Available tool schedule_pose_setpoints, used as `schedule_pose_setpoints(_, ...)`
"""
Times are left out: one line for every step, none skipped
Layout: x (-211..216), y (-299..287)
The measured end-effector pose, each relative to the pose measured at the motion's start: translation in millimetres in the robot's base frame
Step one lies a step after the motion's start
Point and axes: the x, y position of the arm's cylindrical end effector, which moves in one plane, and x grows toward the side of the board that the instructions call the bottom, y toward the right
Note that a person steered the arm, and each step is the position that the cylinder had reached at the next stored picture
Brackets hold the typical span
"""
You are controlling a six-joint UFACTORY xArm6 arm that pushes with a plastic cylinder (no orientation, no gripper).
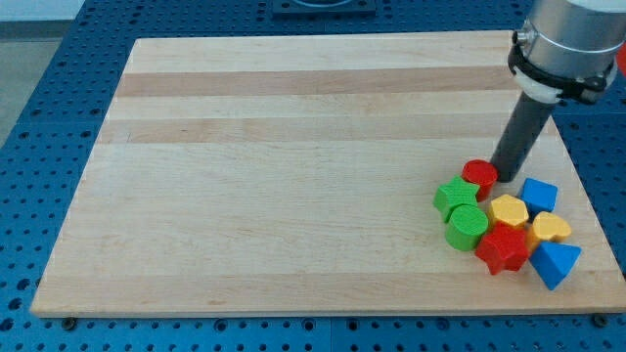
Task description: Move the red circle top right to the green star
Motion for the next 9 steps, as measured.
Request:
schedule_pose_setpoints(-25, 0)
schedule_pose_setpoints(-30, -8)
schedule_pose_setpoints(-28, -29)
schedule_pose_setpoints(-23, -48)
schedule_pose_setpoints(-22, -56)
schedule_pose_setpoints(-18, -56)
schedule_pose_setpoints(-14, -56)
schedule_pose_setpoints(-13, -56)
schedule_pose_setpoints(-10, -56)
